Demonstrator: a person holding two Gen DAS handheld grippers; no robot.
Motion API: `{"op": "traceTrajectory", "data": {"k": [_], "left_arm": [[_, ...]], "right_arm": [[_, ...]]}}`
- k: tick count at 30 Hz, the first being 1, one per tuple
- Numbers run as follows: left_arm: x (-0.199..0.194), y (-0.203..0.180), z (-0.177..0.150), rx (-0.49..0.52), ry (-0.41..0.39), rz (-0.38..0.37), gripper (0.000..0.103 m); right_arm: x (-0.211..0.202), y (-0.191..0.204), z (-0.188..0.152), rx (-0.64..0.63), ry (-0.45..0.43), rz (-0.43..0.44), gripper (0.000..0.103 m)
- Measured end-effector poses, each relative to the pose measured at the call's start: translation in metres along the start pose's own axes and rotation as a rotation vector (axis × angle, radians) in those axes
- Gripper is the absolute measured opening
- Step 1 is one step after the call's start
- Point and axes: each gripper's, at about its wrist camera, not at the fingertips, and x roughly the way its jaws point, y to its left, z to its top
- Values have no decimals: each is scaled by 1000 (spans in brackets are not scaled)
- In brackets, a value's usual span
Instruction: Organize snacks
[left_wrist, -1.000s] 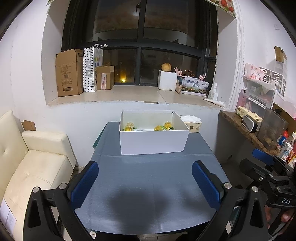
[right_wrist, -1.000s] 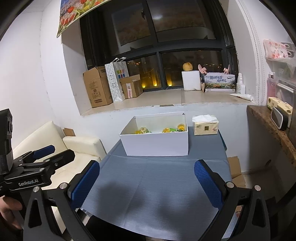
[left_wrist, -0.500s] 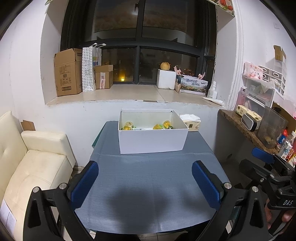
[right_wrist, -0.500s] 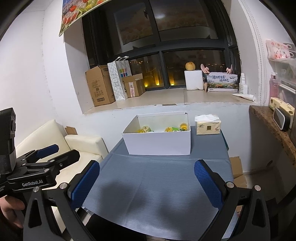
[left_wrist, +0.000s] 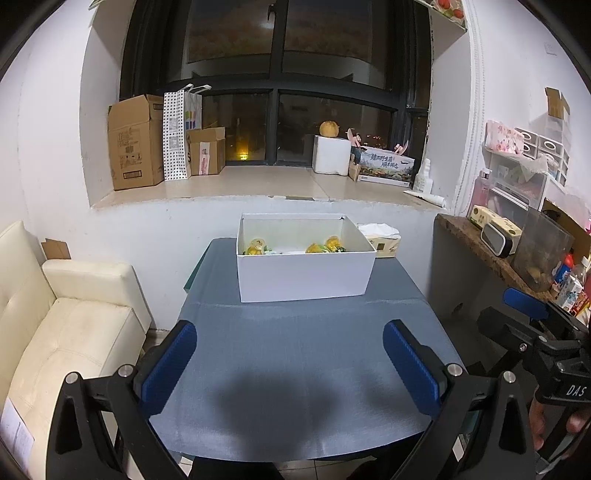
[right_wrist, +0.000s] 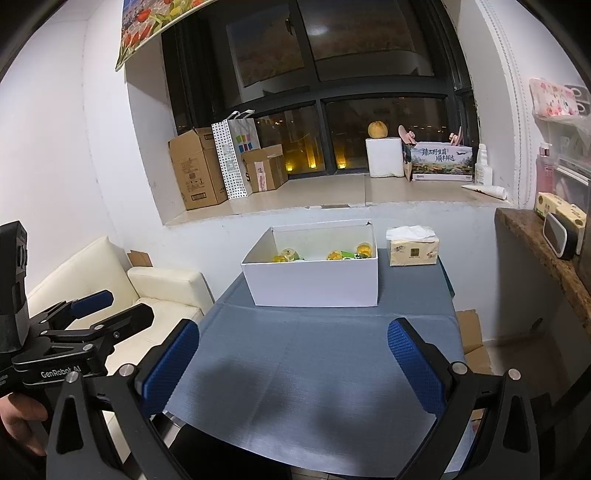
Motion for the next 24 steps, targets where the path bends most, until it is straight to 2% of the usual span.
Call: {"op": "traceTrajectory", "data": {"k": [24], "left_arm": [[2, 0, -5, 2, 14, 2, 103]], "right_arm": [[3, 5, -2, -11, 24, -1, 103]]}}
